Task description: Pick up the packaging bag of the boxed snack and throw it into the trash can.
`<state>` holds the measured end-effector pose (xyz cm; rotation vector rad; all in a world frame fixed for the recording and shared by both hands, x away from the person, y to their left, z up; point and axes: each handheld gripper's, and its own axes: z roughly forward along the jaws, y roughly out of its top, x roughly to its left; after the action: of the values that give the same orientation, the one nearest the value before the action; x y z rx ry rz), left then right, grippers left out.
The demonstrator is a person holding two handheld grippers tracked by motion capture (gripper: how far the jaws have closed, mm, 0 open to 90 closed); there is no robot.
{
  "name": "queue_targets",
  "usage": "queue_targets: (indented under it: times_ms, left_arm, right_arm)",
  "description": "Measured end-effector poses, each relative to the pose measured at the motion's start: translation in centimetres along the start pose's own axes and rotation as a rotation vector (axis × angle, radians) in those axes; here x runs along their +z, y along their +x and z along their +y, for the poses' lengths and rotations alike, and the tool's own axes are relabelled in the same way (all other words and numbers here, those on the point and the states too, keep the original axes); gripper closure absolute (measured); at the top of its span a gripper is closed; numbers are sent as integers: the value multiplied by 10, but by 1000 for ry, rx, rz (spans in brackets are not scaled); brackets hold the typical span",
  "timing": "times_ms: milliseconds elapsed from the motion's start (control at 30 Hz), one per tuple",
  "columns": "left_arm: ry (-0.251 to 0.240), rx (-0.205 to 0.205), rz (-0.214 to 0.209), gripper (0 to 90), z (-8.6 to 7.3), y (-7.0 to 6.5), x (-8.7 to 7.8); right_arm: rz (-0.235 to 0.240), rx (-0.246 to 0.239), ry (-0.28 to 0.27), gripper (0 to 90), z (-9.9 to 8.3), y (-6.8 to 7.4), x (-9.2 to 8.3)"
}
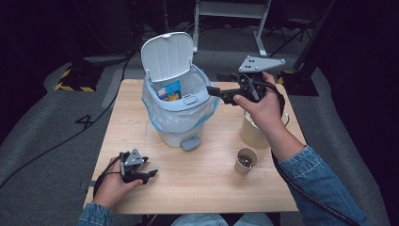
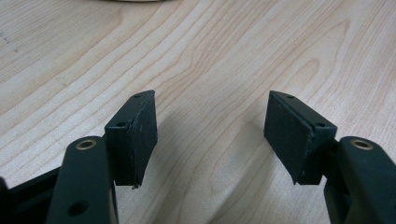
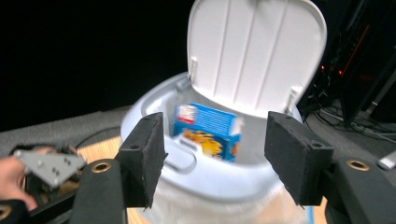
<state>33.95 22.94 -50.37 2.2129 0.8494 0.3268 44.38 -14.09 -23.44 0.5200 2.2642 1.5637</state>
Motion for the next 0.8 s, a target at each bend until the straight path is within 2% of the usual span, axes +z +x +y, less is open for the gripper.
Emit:
queue_targets:
  times_ms: [100,200,367,567,800]
  left_arm:
    - [1,0,-1,352,0,1,0]
    - [0,-2,-2,352,1,2,1]
    - [3,1,2,351,1,2,1]
    - [3,1,2,351,1,2,1]
    - [1,-2,2,351,1,2,1]
  right_arm:
    - [9,-1,22,356,-9,-6,-12]
    - [11,-26,62,346,-18,-10,-24]
    - [24,-34,120,318,-32,-17,-45]
    - [38,-18,134,272,-50,-19,-66]
    - [27,0,163,247,-73,-19,-90]
